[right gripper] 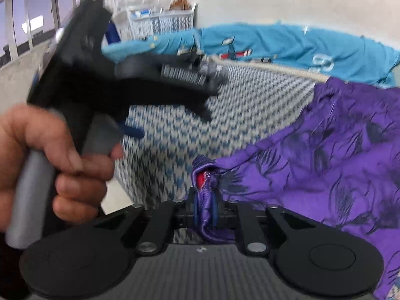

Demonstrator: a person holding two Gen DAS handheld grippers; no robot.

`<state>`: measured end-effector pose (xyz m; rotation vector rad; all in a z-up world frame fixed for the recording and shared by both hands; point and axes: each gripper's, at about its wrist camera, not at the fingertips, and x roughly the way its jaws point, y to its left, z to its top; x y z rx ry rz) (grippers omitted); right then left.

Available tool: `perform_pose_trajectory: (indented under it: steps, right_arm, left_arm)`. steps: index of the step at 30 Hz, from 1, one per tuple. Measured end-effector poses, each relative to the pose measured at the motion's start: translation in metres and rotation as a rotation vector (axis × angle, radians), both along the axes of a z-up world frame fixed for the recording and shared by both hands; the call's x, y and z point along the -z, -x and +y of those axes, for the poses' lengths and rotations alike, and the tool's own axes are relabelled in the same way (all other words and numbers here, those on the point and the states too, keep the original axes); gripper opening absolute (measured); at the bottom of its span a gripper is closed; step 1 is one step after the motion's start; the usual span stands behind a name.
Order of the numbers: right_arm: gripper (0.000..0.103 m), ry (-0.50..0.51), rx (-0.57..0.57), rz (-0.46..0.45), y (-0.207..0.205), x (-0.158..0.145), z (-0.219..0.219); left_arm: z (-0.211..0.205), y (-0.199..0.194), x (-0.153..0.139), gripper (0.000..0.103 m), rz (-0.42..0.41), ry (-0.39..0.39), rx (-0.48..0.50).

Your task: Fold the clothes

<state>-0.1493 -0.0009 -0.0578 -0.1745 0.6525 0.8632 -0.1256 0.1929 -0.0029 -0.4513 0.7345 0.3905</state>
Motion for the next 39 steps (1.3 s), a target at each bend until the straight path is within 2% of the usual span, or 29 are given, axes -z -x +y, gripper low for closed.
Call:
perform_pose_trajectory:
  steps: [5, 9, 17, 23, 29, 32, 35, 39]
  right_arm:
    - [0.021, 0.001, -0.066, 0.072, 0.001, 0.004, -0.005]
    - [0.021, 0.000, -0.057, 0.056, 0.008, -0.006, -0.021]
    - [0.021, -0.037, 0.133, 0.046, 0.014, -0.020, -0.082]
    - [0.022, -0.070, 0.317, 0.104, 0.013, -0.024, -0.128]
    - [0.023, -0.159, 0.494, 0.216, 0.009, -0.014, -0.172]
    - [0.032, -0.235, 0.552, 0.271, 0.006, -0.013, -0.188]
    - [0.035, -0.301, 0.618, 0.305, 0.004, -0.012, -0.202]
    - [0.036, -0.341, 0.669, 0.409, -0.002, -0.001, -0.210]
  left_arm:
    - [-0.011, -0.002, -0.002, 0.103, -0.012, -0.014, 0.041]
    - [-0.022, -0.004, -0.004, 0.103, -0.021, -0.037, 0.078]
    - [-0.051, -0.010, -0.004, 0.103, -0.019, -0.078, 0.171]
    - [-0.074, -0.014, -0.002, 0.103, -0.018, -0.112, 0.243]
    - [-0.089, -0.018, 0.001, 0.103, -0.006, -0.121, 0.270]
    - [-0.095, -0.020, 0.003, 0.103, 0.003, -0.121, 0.278]
    - [-0.098, -0.022, 0.005, 0.103, 0.012, -0.130, 0.281]
    - [-0.099, -0.023, 0.008, 0.103, 0.025, -0.136, 0.282]
